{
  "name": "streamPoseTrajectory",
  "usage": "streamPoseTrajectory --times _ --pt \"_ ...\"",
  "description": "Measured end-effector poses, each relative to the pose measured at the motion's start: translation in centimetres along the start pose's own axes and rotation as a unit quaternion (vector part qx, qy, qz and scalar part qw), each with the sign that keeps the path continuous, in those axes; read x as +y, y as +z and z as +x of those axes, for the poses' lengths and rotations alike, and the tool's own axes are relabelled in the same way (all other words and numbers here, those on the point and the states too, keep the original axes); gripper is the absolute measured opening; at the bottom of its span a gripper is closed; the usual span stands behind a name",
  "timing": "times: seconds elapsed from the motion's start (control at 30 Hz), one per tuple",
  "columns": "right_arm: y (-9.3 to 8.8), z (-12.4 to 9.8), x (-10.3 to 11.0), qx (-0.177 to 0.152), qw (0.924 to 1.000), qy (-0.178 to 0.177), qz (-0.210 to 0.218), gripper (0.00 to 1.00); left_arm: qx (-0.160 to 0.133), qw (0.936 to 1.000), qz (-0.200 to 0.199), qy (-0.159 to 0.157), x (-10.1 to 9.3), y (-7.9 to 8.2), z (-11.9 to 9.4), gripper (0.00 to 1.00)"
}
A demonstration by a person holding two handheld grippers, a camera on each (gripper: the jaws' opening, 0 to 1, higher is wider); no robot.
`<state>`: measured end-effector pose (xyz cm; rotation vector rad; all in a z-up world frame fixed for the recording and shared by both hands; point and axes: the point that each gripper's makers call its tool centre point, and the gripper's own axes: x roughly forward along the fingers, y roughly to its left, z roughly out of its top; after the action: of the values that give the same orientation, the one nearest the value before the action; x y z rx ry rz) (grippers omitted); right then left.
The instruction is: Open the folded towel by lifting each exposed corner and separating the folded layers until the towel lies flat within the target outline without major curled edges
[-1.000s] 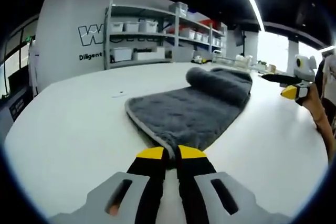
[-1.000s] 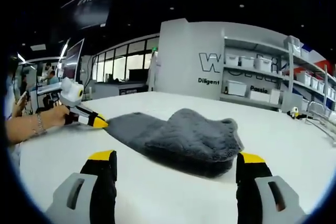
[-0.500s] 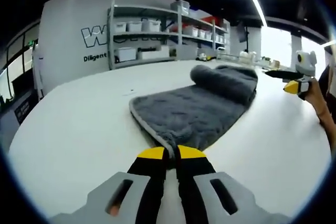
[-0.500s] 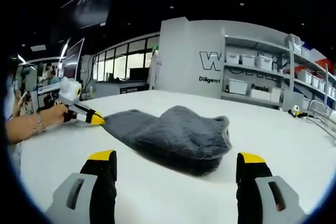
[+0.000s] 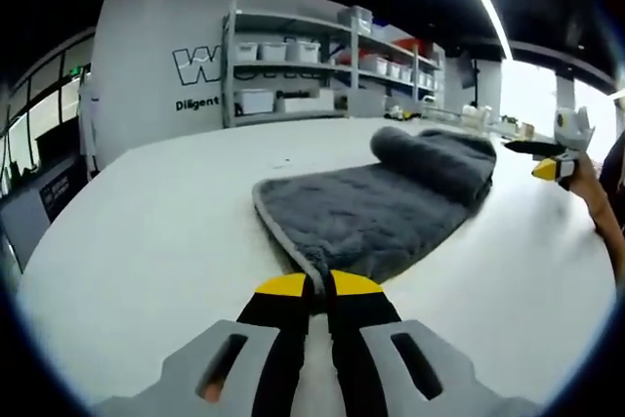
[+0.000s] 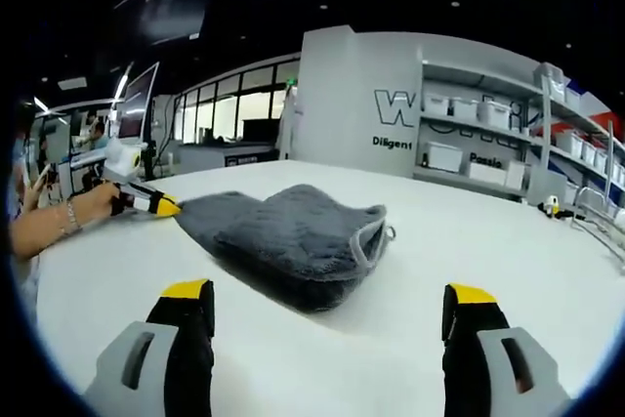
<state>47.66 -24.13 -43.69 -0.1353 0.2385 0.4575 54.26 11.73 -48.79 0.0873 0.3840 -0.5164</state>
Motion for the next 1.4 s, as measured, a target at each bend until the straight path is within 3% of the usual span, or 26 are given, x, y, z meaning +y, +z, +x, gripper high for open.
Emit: streamPoseTrajectory --times 0.1,0.77,1.13,1.4 --pt "-0.2 0.1 0.1 0.005 1.0000 0.002 -0.002 0.99 -0.010 0.9998 -0.019 0.002 1.1 -0.3 -0.6 0.06" --pt "-0.9 0.6 0.0 0.024 0.9997 0.002 -0.007 0.99 -0.009 0.9979 -0.023 0.060 6.7 -2.0 -5.4 0.06" --pt "-1.4 0.7 0.1 0.033 0.9994 0.004 -0.007 0.99 -0.008 0.9952 -0.033 0.092 9.0 -2.9 -7.8 0.06" --pt "-1.7 0.6 0.2 0.036 0.9993 0.004 -0.007 0.99 -0.019 0.9914 -0.064 0.112 10.2 -3.5 -9.2 0.06"
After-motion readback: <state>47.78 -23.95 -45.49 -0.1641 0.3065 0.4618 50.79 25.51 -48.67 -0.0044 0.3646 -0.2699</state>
